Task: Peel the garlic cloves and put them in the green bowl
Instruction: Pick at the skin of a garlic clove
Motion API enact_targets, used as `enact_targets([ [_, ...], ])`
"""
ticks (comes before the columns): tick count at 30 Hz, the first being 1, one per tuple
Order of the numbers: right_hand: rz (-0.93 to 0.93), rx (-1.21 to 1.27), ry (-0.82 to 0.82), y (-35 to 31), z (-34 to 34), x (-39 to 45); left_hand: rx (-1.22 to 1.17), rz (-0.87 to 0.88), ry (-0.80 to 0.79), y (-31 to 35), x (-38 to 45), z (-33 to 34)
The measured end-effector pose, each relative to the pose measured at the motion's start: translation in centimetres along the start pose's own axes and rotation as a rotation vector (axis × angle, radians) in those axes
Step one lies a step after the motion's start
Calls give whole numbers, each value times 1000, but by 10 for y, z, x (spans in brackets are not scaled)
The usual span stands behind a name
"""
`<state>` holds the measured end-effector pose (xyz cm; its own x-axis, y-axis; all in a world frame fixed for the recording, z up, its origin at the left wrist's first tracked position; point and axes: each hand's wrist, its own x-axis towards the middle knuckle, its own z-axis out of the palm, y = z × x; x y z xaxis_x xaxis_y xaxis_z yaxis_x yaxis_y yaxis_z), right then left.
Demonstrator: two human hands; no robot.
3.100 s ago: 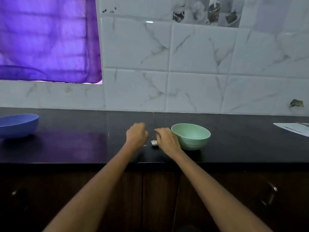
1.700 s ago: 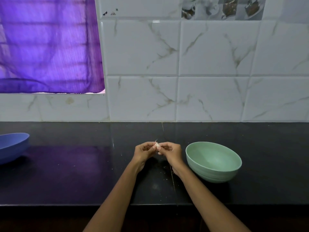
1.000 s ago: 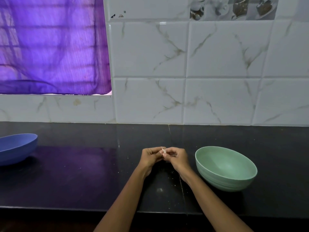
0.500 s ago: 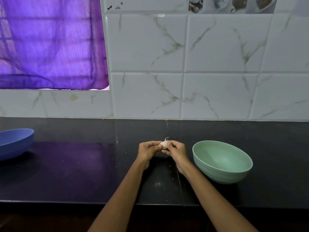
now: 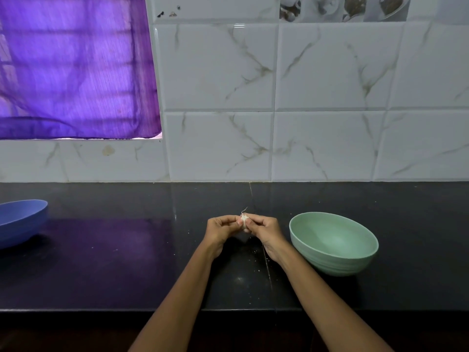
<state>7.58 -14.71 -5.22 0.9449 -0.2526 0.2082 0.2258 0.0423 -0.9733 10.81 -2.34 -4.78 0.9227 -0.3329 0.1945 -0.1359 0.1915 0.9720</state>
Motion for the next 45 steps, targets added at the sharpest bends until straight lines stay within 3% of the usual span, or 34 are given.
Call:
enact_targets([
  [12,72,111,-124,-4,-7,0,-35,-49,-23,3,1,-7],
  [27,149,191,-137,-14,-6,-7,-30,-31,-6,4,-2,-7],
  [36,1,60,92,-9,1,-7,-75,-25,60,1,1,-2],
  [41,-44,-106,100,-9,0,-3,118,24,-59,1,2,1],
  [45,-43,-14,71,-11,1,-3,103,89,24,-2,3,0],
])
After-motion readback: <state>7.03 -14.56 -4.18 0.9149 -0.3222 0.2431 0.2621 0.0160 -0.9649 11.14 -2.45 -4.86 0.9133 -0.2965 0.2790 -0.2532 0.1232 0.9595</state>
